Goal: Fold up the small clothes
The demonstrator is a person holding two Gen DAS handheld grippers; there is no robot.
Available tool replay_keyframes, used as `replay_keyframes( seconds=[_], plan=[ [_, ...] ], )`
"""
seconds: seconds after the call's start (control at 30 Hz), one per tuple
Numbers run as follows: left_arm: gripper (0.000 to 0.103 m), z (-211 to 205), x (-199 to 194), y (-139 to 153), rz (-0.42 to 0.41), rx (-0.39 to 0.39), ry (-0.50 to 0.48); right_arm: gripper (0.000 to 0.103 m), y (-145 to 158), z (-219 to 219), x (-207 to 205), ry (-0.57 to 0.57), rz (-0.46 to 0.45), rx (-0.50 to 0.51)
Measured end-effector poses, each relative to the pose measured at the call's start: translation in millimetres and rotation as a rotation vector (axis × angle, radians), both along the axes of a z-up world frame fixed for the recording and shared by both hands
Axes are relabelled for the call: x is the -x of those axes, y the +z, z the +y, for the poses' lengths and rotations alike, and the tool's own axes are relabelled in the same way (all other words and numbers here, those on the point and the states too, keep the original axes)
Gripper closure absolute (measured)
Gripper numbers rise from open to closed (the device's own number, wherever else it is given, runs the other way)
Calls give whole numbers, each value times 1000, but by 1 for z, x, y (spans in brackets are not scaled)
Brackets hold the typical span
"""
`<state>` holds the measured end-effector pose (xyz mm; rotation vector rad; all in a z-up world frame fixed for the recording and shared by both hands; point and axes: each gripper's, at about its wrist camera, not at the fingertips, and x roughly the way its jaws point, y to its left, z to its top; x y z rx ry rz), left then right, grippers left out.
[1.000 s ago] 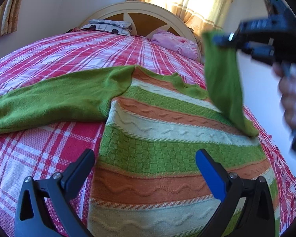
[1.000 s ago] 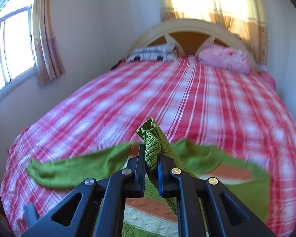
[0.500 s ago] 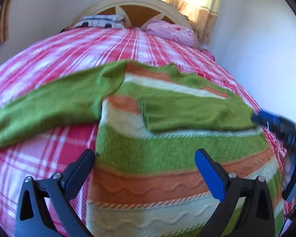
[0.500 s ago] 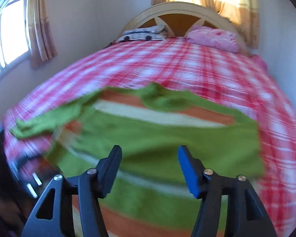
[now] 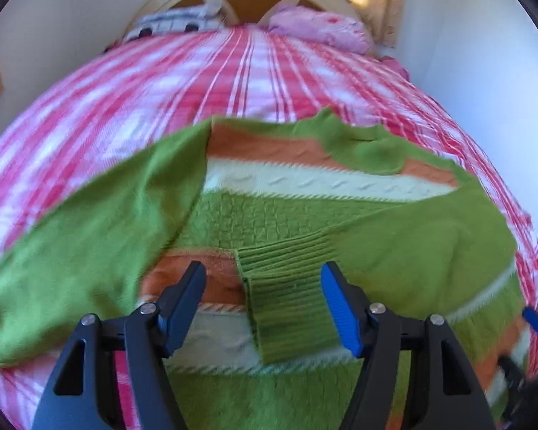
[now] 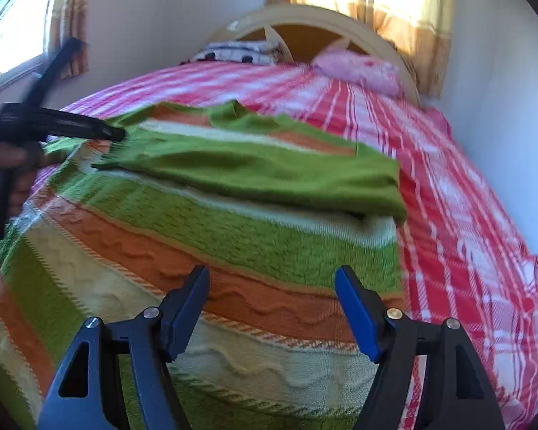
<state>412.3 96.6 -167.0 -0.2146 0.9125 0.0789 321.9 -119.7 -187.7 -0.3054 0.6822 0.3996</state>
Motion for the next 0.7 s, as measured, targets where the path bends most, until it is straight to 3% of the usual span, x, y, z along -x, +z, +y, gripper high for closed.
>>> replay_keyframes(
  seconds=[0.07, 0.13, 0.2, 0.27, 0.4, 0.5, 0.63, 0.7],
  plan=[
    [47, -1, 1, -5, 5, 47, 7, 27, -4, 6, 3, 3, -10, 29],
    [81, -5, 3, -5, -9, 83, -7, 27, -8, 12, 6, 2, -24, 71],
    [94, -11, 4, -1, -28, 89, -57, 27, -9, 15, 8, -3, -40, 96],
    [95, -14, 6, 6, -48, 73, -74, 26, -9, 15, 9, -5, -45, 98],
    [95, 5, 16, 35, -133, 153, -47, 22, -9, 11, 6, -17, -27, 80],
    [95, 16, 26, 46, -170, 161, -21, 21, -10, 11, 7, -21, -25, 81],
    [95, 21, 21, 29, -128, 110, -18, 20, -11, 14, 7, -26, -30, 94],
    [95, 22, 16, 17, -102, 119, -9, 19, -11, 14, 7, -29, -30, 98]
  ],
)
